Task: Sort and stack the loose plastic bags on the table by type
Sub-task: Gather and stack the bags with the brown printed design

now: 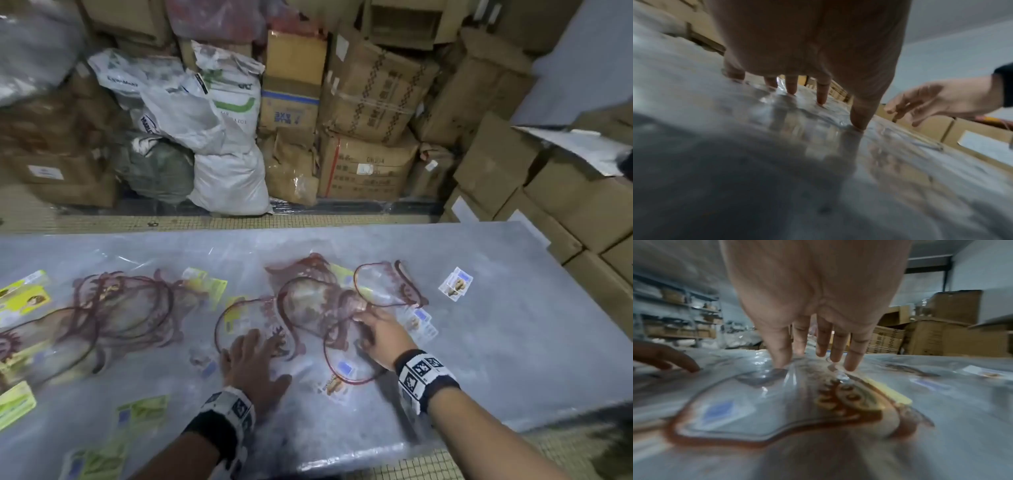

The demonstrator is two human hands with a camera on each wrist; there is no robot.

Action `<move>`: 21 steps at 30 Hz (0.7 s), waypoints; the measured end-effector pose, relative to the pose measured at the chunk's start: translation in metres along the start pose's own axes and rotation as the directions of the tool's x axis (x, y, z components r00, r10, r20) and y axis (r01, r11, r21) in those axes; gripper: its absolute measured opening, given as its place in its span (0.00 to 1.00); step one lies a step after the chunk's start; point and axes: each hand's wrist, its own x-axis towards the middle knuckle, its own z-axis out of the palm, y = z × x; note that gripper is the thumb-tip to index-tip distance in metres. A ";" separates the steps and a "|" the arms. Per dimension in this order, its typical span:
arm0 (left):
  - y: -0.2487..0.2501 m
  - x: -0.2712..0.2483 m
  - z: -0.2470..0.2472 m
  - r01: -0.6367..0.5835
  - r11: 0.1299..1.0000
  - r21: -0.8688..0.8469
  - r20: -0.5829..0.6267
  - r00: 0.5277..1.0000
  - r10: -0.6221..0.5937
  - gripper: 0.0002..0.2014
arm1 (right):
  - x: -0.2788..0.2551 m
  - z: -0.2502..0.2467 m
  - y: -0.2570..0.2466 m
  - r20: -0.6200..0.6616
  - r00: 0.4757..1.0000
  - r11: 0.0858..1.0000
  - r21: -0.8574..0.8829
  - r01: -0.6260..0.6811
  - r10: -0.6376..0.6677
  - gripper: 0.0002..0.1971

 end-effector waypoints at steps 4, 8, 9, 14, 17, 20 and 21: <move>-0.006 0.007 0.004 0.029 0.999 -0.024 -0.044 0.999 -0.030 0.41 | 0.033 -0.004 0.010 0.160 0.972 0.978 -0.086 0.188 -0.173 0.42; -0.004 0.011 0.000 0.095 0.976 -0.194 -0.116 0.986 -0.119 0.46 | 0.048 -0.001 0.005 0.203 0.962 0.924 -0.299 0.239 -0.183 0.39; -0.003 0.012 0.000 0.131 0.954 -0.269 -0.185 0.965 -0.185 0.47 | 0.049 -0.001 0.006 0.186 0.965 0.921 -0.310 0.235 -0.184 0.38; 0.003 0.024 0.000 0.355 0.904 -0.239 -0.277 0.867 -0.414 0.41 | 0.057 0.001 0.017 0.188 0.967 0.965 -0.162 0.205 -0.174 0.31; 0.008 0.030 -0.003 0.401 0.901 -0.167 -0.232 0.872 -0.431 0.41 | 0.062 -0.003 0.023 0.168 0.974 0.987 -0.025 0.161 -0.154 0.20; 0.014 0.031 -0.002 0.410 0.891 -0.195 -0.215 0.868 -0.447 0.39 | 0.064 -0.007 0.033 0.155 0.979 0.971 0.220 0.093 -0.129 0.15; 0.015 0.031 -0.001 0.402 0.893 -0.203 -0.219 0.870 -0.442 0.38 | 0.064 -0.010 0.036 0.140 0.984 0.952 0.300 0.065 -0.111 0.14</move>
